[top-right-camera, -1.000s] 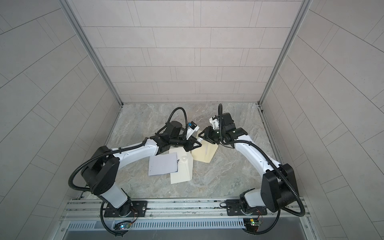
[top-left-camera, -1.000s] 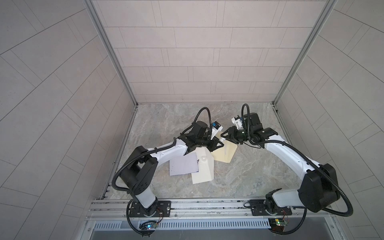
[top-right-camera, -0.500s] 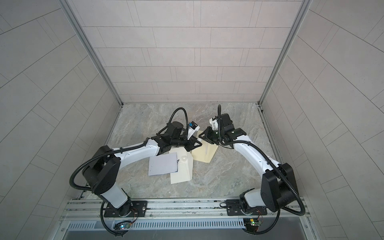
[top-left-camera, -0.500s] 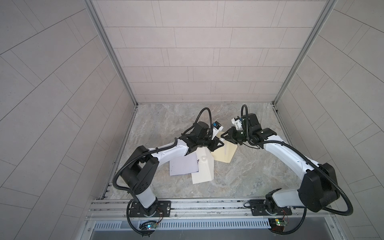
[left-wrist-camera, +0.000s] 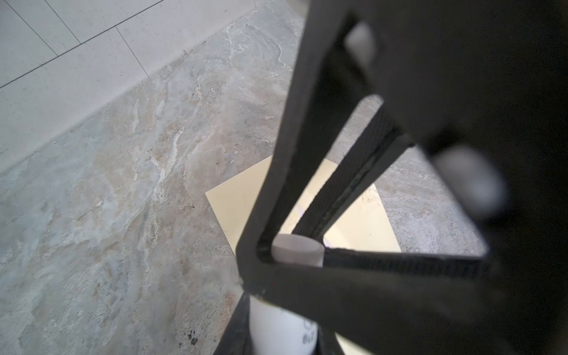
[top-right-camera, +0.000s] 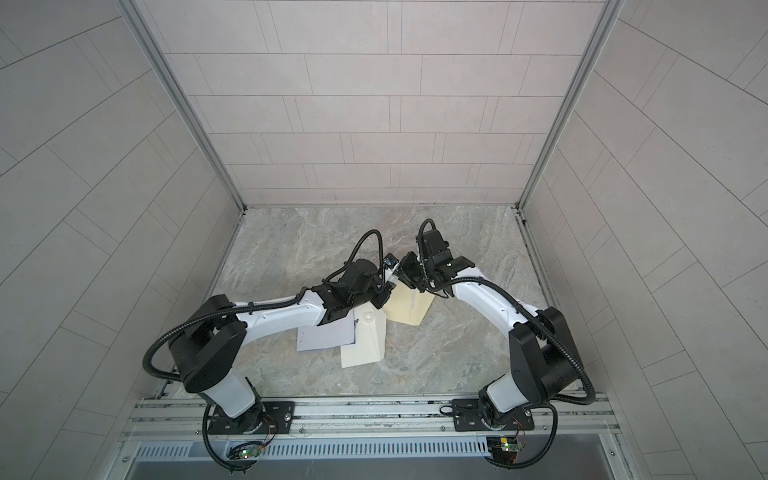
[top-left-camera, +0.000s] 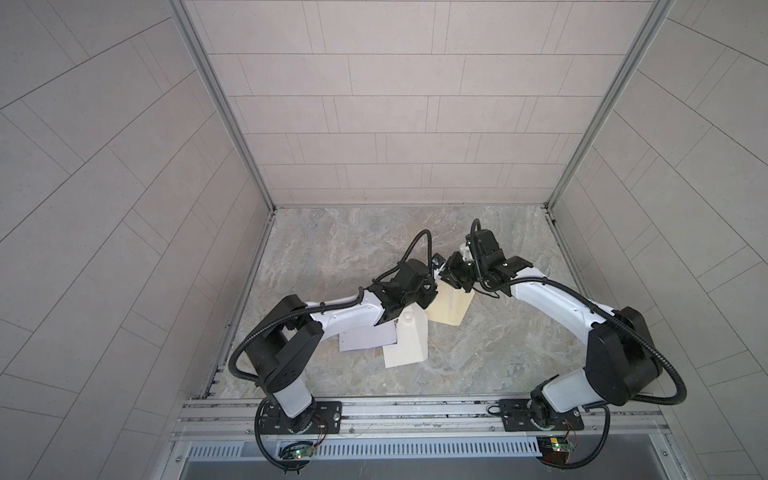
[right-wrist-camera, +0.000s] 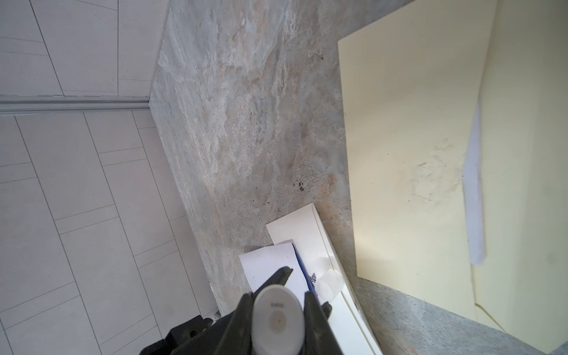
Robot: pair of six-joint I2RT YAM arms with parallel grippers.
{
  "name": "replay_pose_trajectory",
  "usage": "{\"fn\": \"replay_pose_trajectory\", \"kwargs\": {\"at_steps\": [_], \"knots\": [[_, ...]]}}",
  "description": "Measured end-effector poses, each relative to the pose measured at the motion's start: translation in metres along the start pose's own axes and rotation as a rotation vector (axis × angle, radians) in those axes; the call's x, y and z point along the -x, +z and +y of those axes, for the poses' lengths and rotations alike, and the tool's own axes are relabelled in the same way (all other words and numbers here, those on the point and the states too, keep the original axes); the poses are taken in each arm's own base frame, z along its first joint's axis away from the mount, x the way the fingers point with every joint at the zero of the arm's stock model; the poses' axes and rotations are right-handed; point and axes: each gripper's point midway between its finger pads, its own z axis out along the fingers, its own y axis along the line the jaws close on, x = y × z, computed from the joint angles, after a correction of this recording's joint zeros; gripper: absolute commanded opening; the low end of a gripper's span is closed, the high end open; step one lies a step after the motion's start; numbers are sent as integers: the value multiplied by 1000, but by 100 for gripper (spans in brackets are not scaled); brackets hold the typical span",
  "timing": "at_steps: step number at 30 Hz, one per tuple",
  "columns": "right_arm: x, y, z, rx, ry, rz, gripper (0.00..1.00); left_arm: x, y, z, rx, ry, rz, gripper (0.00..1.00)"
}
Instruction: Place the letter into the envelope and seal it
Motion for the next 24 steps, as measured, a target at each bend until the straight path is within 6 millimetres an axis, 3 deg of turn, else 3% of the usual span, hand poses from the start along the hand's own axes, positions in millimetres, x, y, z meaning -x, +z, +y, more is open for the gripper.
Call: {"fn": "replay_pose_trajectory", "kwargs": {"at_steps": [3,7,12,15,24], "knots": [[0,3,-3,28,9,11,54,0,-4,0,-62,-35,-3,0],[11,-10,5,93,-40,8,60,17,-20,-7,-234,-125,-52,0],[31,-53,24,180,-147,-55,61,38,-38,-8,-410,-212,-93,0],[31,-70,40,224,-230,-58,61,45,-47,-11,-496,-245,-100,0],[0,-65,46,244,-335,52,59,52,-56,-31,-655,-304,-83,0]]}}
